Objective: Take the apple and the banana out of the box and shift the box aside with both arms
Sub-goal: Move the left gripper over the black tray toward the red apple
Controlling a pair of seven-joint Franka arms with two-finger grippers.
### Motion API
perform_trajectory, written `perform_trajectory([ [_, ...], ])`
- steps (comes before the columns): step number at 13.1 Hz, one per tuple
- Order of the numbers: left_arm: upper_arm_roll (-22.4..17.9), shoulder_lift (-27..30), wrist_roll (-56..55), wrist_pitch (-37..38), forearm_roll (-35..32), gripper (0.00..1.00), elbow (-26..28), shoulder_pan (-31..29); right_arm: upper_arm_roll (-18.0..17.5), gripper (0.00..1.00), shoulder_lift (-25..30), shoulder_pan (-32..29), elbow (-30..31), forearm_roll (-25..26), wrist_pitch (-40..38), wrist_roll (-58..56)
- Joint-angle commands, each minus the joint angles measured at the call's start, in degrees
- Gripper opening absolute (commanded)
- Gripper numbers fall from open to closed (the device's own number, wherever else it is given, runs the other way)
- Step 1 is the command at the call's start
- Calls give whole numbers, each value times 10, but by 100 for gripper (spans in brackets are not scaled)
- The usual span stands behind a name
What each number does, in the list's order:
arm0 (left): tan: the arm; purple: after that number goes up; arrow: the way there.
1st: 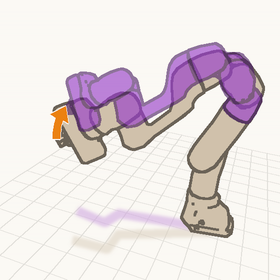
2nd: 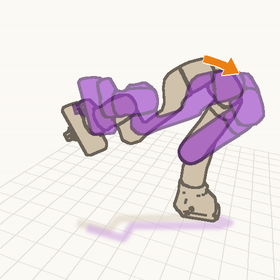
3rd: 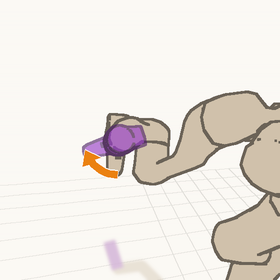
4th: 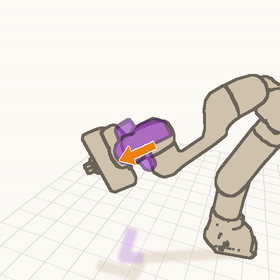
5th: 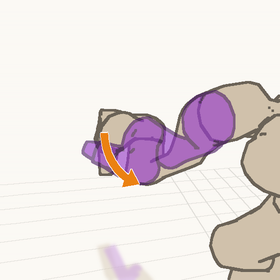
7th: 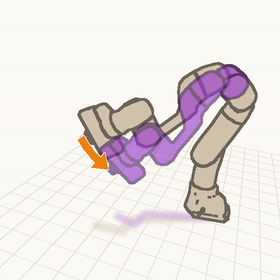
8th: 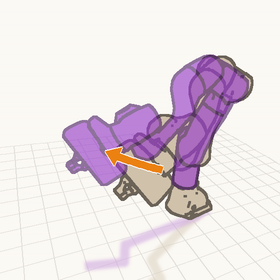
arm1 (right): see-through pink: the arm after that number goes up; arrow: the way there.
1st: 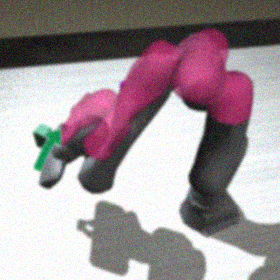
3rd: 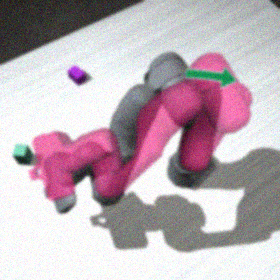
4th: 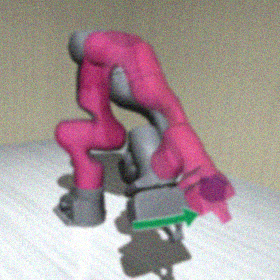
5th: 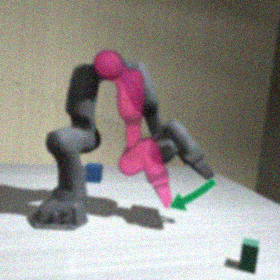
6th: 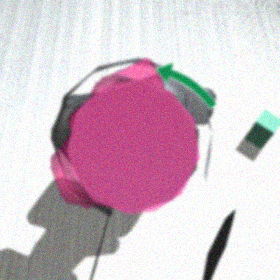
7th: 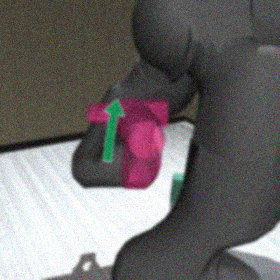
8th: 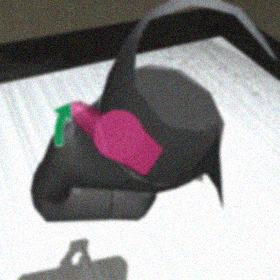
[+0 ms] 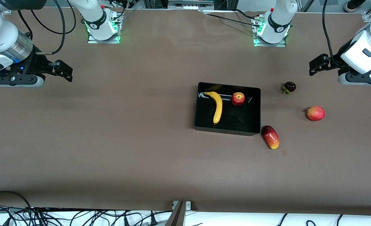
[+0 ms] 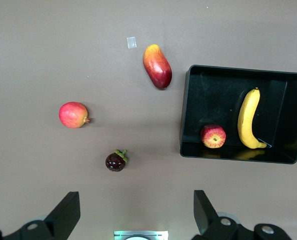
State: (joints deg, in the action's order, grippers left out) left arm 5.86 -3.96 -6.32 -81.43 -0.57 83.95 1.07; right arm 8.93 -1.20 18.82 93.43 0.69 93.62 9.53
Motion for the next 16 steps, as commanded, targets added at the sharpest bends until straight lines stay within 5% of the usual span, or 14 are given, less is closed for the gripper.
perform_trajectory([
  [1,-5,-5,12,12,5,100,-15,2,-5,100,-4,-8,-11,5,-3,-8],
  [10,4,-18,6,40,12,100,-5,9,-6,100,-4,-8,-11,5,-3,-7],
  [16,106,-34,-168,-106,8,100,109,18,-5,100,-4,-8,-11,5,-3,-8],
])
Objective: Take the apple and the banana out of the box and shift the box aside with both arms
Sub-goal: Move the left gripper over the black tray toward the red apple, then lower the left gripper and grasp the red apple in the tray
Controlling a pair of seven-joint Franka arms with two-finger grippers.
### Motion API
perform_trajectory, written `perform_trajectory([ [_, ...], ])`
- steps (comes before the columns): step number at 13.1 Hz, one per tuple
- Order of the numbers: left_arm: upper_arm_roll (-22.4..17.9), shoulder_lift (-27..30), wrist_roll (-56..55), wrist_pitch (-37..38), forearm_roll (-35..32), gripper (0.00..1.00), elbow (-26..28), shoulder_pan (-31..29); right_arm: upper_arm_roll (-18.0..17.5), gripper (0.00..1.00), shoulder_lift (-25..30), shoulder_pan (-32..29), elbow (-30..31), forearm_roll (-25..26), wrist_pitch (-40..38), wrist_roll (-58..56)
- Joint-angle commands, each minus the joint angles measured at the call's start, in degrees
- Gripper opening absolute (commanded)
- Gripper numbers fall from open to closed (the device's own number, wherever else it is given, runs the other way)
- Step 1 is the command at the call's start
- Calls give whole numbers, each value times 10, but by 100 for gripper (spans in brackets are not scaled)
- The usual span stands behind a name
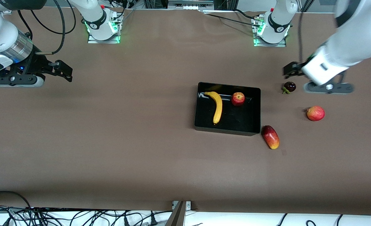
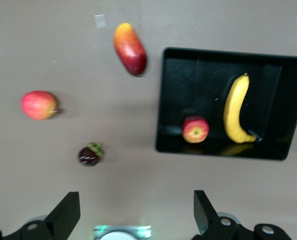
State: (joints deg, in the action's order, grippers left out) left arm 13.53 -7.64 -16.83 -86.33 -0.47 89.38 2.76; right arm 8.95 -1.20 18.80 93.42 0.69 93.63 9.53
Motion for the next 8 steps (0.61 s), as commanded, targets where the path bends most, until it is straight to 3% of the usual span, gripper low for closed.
perform_trajectory([
  [1,46,2,-91,-94,5,100,87,1,-5,100,-4,-8,-11,5,-3,-7],
  [6,55,-26,-103,-264,3,100,237,25,-6,100,-4,-8,-11,5,-3,-8],
  [8,57,-50,-98,-305,3,100,266,35,-5,100,-4,-8,-11,5,-3,-7],
])
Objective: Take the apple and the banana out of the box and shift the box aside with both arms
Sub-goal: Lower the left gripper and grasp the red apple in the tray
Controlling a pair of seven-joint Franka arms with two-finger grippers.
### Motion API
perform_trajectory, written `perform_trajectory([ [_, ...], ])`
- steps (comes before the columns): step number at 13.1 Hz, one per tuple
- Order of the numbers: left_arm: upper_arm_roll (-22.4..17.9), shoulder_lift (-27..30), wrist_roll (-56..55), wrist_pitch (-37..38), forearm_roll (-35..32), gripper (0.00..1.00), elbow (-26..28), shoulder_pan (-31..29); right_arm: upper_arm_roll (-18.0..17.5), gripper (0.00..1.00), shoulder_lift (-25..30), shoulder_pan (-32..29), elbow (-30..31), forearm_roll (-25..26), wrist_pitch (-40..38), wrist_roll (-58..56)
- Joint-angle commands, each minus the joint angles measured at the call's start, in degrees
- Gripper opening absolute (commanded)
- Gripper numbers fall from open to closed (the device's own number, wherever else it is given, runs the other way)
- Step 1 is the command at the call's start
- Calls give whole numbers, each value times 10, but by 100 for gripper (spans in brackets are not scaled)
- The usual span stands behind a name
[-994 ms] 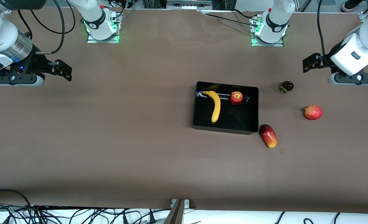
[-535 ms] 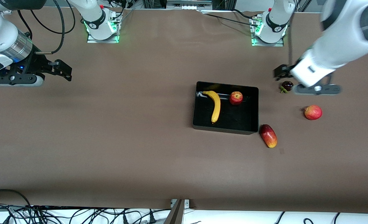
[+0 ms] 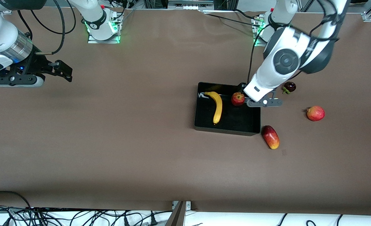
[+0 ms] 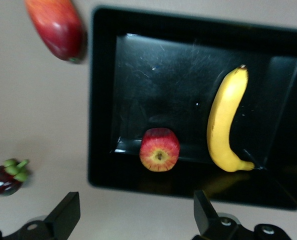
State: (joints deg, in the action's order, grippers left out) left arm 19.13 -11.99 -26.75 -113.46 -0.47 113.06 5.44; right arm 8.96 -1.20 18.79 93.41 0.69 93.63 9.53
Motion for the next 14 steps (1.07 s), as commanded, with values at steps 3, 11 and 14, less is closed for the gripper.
perform_trajectory([
  [3,1,-47,4,-118,-29,100,56,21,-5,100,-4,-8,-10,5,-3,-7],
  [11,1,-101,3,-263,-82,100,126,23,-6,100,-4,-8,-10,5,-3,-7],
  [14,1,-102,5,-258,-82,33,125,23,-5,100,-4,-8,-10,5,-3,-8],
])
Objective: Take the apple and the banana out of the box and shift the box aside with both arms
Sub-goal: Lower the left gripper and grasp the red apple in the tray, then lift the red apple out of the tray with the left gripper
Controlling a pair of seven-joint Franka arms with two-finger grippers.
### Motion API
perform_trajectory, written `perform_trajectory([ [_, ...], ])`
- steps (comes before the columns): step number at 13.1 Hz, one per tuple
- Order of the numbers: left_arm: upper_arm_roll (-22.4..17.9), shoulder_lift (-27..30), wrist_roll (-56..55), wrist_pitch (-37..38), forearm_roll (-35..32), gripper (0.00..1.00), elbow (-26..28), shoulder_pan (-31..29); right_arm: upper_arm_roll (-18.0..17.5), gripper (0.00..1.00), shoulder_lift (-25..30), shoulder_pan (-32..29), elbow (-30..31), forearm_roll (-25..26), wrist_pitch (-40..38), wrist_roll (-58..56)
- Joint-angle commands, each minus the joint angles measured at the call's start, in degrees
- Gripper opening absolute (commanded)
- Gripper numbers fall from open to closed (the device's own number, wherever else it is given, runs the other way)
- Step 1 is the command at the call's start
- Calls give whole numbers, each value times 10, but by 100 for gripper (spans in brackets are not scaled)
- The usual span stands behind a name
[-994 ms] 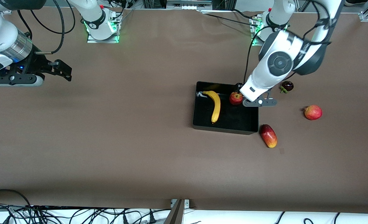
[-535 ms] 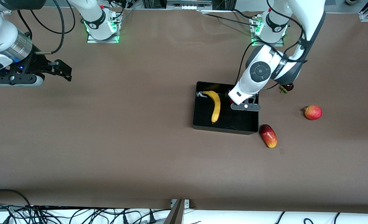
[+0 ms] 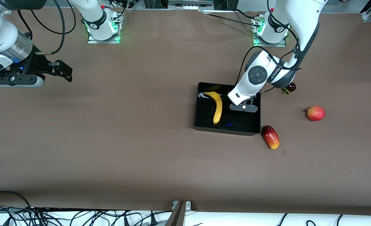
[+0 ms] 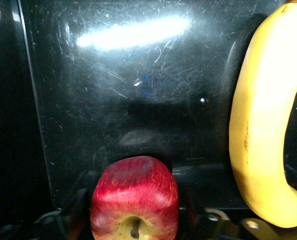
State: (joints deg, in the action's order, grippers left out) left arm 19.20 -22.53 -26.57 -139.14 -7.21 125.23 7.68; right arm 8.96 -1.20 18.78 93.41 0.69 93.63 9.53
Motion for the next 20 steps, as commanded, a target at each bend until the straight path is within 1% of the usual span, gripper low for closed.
perform_trajectory([
  [1,0,7,2,4,-15,30,2,1,-5,100,-4,-8,-10,5,-3,-7],
  [3,0,26,0,50,-15,27,-20,0,-6,100,-4,-8,-10,5,-3,-7],
  [4,0,38,0,92,-14,27,-43,-1,-5,100,-4,-8,-10,5,-3,-8],
  [8,0,68,3,310,-6,27,-175,-6,-6,100,-4,-7,-10,5,-3,-7],
  [9,-1,74,19,355,-5,27,-196,-9,-6,100,-4,-7,-10,5,-3,-8],
  [10,-6,85,48,382,-5,27,-200,-13,-5,100,-4,-8,-10,5,-3,-8],
  [12,-9,105,119,412,-5,27,-195,-34,-5,100,-4,-8,-10,5,-3,-8],
  [14,-37,108,205,432,-5,27,-190,-38,-5,100,-4,-8,-10,5,-3,-7],
  [16,-72,108,300,430,-4,28,-171,-39,-5,100,-4,-8,-10,5,-3,-8],
  [17,-84,108,336,423,-5,28,-158,-42,-6,100,-4,-8,-10,5,-3,-8],
  [19,-92,110,368,393,-5,28,-130,-45,-6,100,-4,-8,-10,5,-3,-7],
  [20,-92,114,373,365,-5,27,-106,-48,-6,100,-4,-7,-10,5,-3,-7],
])
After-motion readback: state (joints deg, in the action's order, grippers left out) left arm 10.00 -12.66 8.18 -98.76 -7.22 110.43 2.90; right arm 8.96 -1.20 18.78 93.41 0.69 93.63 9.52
